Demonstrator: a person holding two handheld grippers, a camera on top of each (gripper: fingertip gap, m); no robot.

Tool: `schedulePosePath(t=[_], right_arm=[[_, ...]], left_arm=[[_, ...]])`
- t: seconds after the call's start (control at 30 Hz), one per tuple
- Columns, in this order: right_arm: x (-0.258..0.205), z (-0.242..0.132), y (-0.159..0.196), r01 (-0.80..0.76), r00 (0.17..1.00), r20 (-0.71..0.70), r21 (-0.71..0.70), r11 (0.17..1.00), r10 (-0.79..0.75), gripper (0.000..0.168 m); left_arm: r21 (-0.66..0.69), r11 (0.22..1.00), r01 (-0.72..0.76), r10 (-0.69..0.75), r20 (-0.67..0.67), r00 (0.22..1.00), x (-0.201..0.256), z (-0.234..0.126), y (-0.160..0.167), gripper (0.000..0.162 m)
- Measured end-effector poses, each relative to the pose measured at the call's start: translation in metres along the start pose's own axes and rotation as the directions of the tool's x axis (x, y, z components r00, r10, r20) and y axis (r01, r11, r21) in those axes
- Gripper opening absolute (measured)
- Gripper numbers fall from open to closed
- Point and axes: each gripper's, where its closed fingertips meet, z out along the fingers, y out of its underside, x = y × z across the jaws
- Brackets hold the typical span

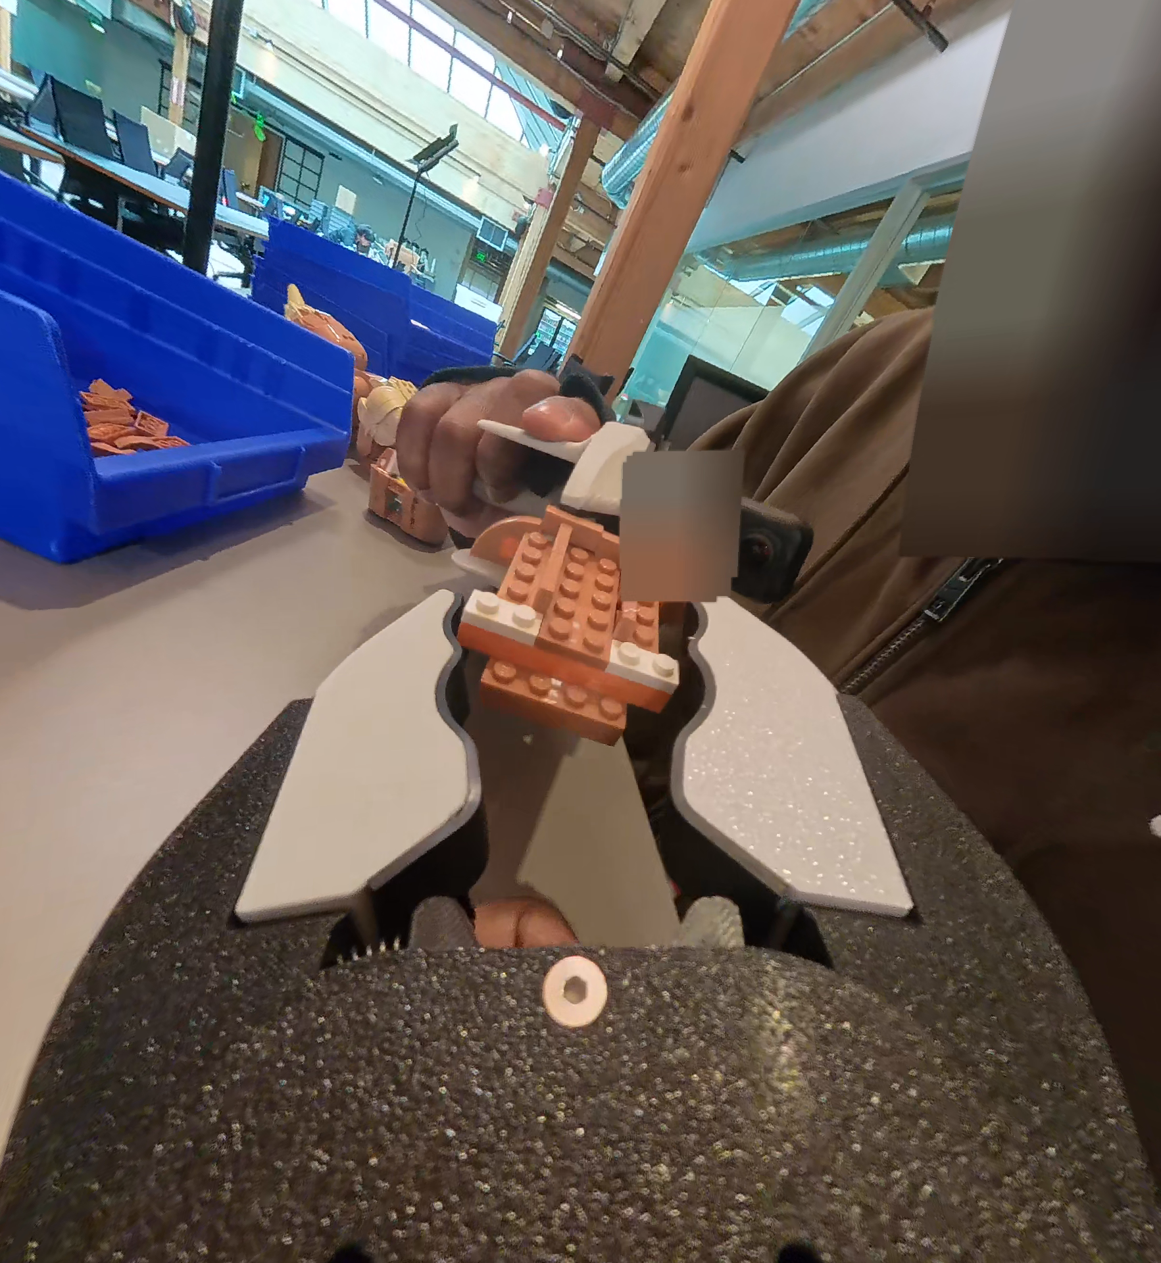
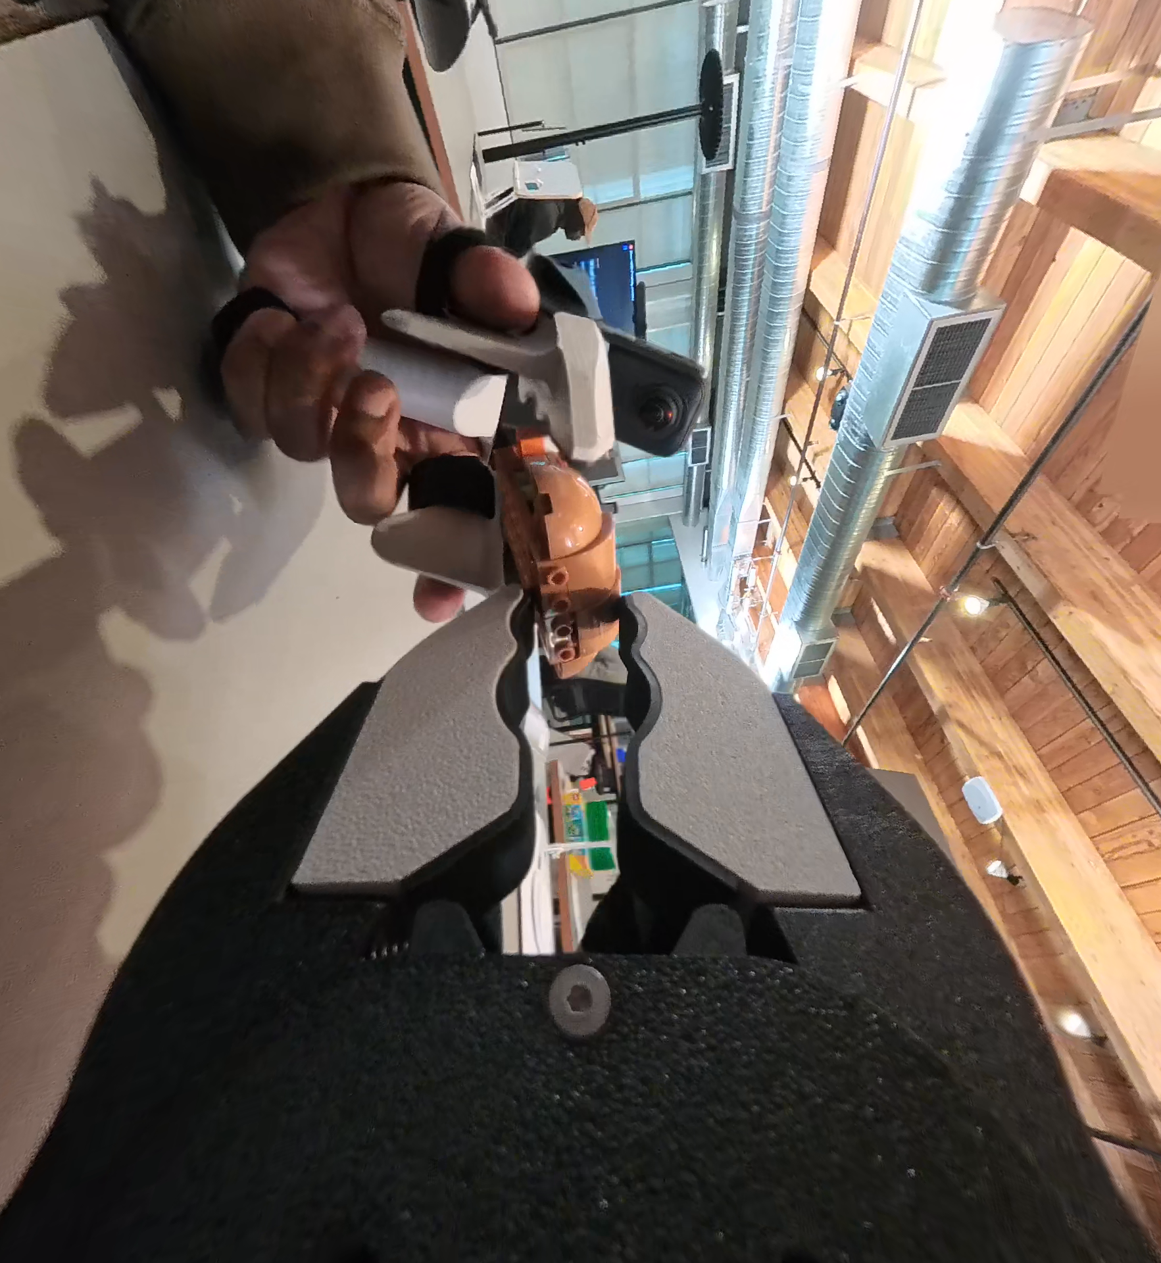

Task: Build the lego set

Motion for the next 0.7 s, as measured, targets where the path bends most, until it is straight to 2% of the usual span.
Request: schedulePosePath(t=[0.17,0.37,0.5,0.7], right_arm=[[0.003,-0.002,0.001,0.086,0.995,-0.045,-0.01,0.996,-0.086,0.023],[0.005,-0.003,0.0,0.232,0.969,-0.08,-0.025,0.972,-0.233,0.023],[0.005,-0.004,-0.001,0.298,0.95,-0.084,-0.029,0.954,-0.3,0.024],[0.005,-0.004,-0.003,0.35,0.932,-0.093,-0.029,0.936,-0.351,0.024]], left_arm=[[0.052,0.977,0.208,-0.205,-0.046,0.978,0.004,-0.008,-0.012,0.061],[0.052,0.906,0.421,-0.421,-0.014,0.907,-0.003,-0.009,-0.01,0.058],[0.015,0.877,0.48,-0.48,-0.014,0.877,-0.002,-0.005,-0.005,0.053],[0.009,0.851,0.525,-0.524,-0.053,0.85,0.002,-0.002,-0.006,0.033]])
